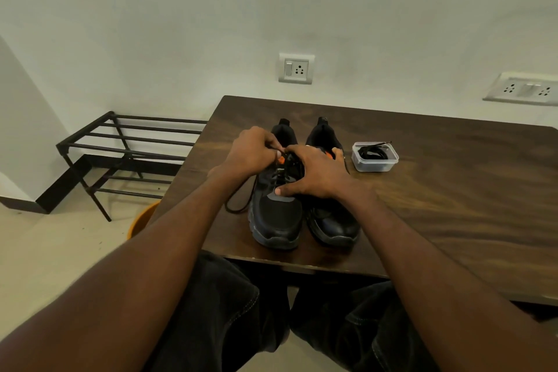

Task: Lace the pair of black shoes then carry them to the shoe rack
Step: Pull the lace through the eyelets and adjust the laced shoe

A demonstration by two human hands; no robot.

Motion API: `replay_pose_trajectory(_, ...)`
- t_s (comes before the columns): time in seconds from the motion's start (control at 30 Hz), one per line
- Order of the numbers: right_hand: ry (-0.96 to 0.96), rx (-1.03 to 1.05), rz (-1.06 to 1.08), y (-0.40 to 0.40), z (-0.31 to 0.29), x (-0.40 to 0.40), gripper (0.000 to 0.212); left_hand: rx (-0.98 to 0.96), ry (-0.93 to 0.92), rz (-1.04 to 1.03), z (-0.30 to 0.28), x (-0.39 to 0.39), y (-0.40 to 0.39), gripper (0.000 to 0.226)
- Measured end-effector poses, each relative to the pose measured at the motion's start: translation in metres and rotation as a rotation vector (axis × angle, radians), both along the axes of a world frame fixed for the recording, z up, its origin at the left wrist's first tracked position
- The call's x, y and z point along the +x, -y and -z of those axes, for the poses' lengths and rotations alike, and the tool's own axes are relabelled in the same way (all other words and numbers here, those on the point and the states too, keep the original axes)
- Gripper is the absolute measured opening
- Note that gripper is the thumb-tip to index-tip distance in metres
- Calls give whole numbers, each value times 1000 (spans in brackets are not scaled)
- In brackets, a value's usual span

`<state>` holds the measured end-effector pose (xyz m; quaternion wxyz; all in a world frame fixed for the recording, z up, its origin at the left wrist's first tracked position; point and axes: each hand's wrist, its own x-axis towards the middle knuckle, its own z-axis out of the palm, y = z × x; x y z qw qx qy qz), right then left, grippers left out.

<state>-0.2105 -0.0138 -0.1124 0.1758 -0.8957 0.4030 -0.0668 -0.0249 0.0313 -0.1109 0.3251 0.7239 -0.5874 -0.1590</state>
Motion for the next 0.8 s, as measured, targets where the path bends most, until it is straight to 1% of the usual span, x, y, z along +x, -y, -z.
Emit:
replay_pose_trajectory(0.07,8,8,2,-1,0,0,102,-39,-152,-66,-1,4,-3,15)
replay_pose_trajectory(0.13,18,14,7,-1,0,-1,101,-56,-366,-96,-1,4,-8,18)
replay_pose_trajectory(0.17,19,15,7,-1,-1,-1,100,-54,-424,-90,-2,3,-10,18)
replay_pose_trajectory(0.2,18,15,2,-1,-1,0,100,-50,-422,-74,-2,1,-10,17)
replay_pose_trajectory(0.27,14,11,-4,-1,-1,1,100,-62,-292,-28,-1,-4,-9,13)
replay_pose_trajectory(0.3,10,15,-4,-1,-1,1,100,-64,-179,-3,-2,-7,-10,11)
replay_pose_trajectory(0.37,10,15,0,-1,-2,2,98,-27,145,33,-5,-12,-8,7)
replay_pose_trajectory(0.4,14,13,1,-1,-2,1,97,4,278,29,-5,-13,-7,4)
replay_pose_trajectory(0.43,17,12,0,-1,-2,2,96,21,356,2,-5,-14,-6,9)
replay_pose_trajectory(0.47,17,13,1,-1,-2,1,98,20,366,-34,-5,-14,-4,12)
replay_pose_trajectory(0.5,15,14,4,-1,-2,1,100,-11,273,-74,-7,-13,-3,13)
replay_pose_trajectory(0.53,8,14,6,-2,-2,1,102,-52,82,-109,-9,-11,-2,12)
replay_pose_trajectory(0.6,-2,6,0,-1,-3,1,104,-114,-391,-147,-15,-7,-5,14)
replay_pose_trajectory(0.63,-3,2,-6,-1,-3,1,103,-114,-544,-145,-16,-6,-8,15)
replay_pose_trajectory(0.67,-2,-3,-13,-1,-4,0,102,-118,-581,-129,-16,-5,-11,13)
replay_pose_trajectory(0.7,-7,-11,-19,-1,-4,0,102,-122,-488,-109,-12,-2,-13,7)
replay_pose_trajectory(0.73,-17,-24,-24,-1,-5,0,102,-112,-317,-75,-9,0,-15,3)
replay_pose_trajectory(0.77,-27,-41,-28,-1,-5,0,102,-83,-118,-44,-3,0,-17,9)
replay_pose_trajectory(0.8,-37,-55,-28,-1,-6,0,102,-67,26,-19,3,0,-16,11)
